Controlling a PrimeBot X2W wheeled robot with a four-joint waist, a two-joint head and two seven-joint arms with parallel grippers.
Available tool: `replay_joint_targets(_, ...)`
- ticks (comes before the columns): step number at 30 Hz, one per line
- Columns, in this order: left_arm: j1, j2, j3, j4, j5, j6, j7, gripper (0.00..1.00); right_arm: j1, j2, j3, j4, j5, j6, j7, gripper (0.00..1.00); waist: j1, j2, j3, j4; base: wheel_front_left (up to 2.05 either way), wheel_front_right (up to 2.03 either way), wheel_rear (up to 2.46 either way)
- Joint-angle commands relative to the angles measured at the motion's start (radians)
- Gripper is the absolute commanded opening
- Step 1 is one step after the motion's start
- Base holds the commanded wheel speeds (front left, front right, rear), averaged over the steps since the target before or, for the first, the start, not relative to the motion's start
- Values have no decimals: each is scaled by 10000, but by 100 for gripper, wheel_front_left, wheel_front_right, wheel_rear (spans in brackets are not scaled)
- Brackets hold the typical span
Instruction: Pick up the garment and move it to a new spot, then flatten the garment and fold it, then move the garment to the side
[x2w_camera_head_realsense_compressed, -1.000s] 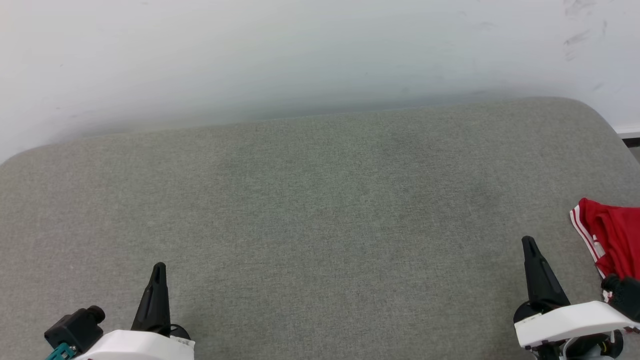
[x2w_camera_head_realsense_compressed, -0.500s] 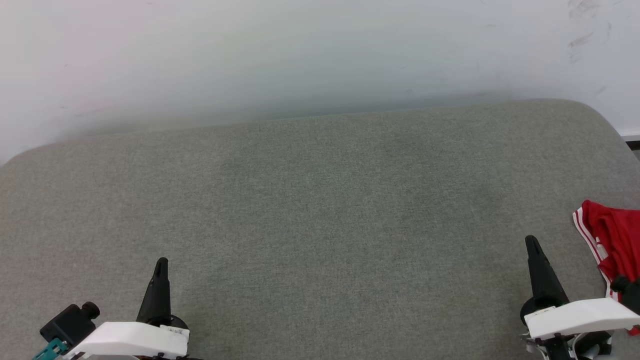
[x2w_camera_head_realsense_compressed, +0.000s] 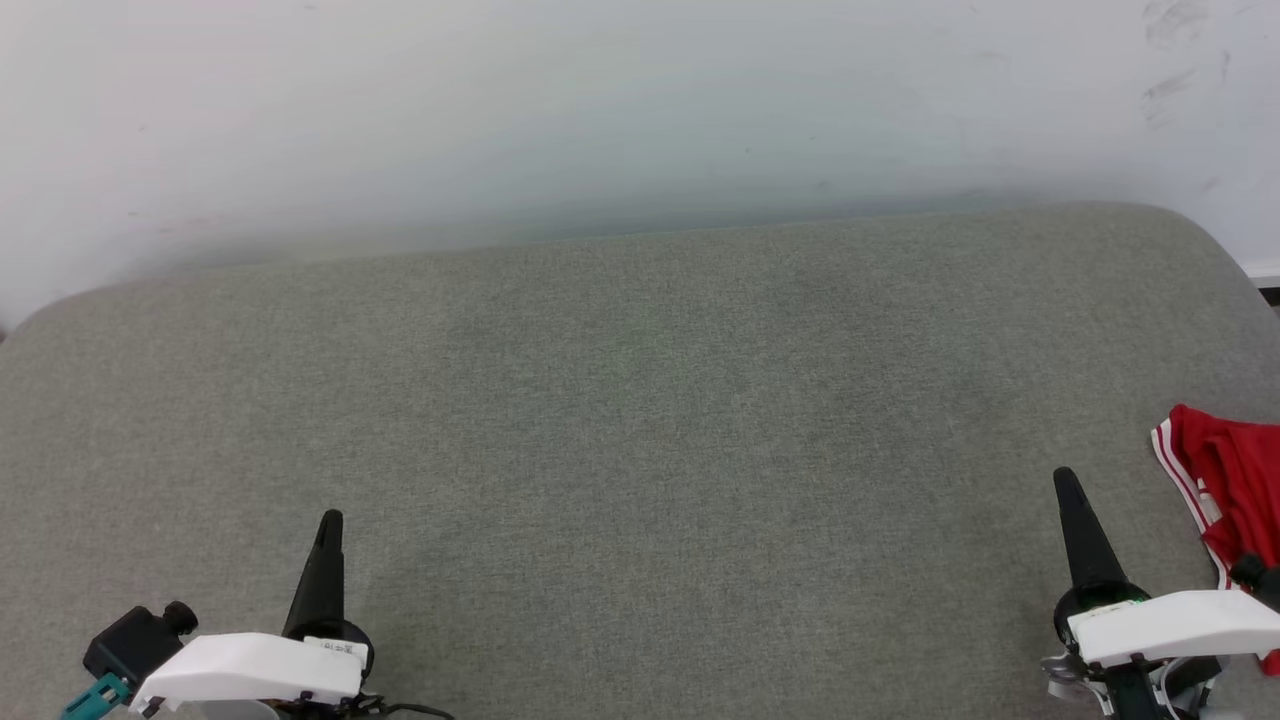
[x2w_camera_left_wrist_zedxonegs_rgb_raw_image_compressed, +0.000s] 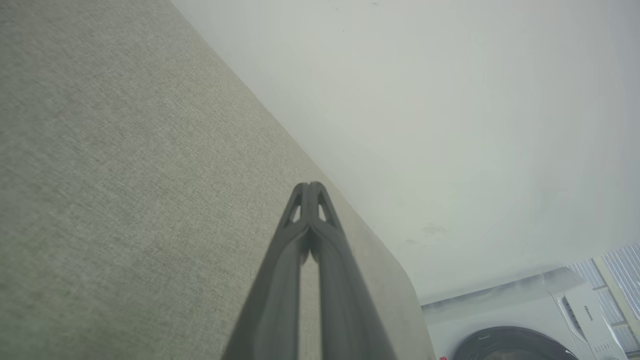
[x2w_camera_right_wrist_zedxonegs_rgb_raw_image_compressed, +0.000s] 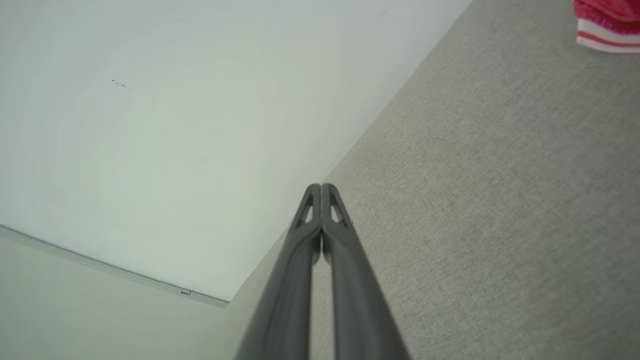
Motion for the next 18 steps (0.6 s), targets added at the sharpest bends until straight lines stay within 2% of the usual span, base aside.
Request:
replay_joint_targets(1, -252, 59, 10, -48, -269, -14, 59, 0, -272, 19, -48, -57, 270, -1, 81, 0, 0, 0, -2, 7, 0, 0, 0)
replay_joint_targets(18, -504, 58, 30, 227, -2060, -18, 529, 0, -390, 116, -255, 84, 1952, -1, 535, 0, 0, 0, -36, 101, 0, 0, 0)
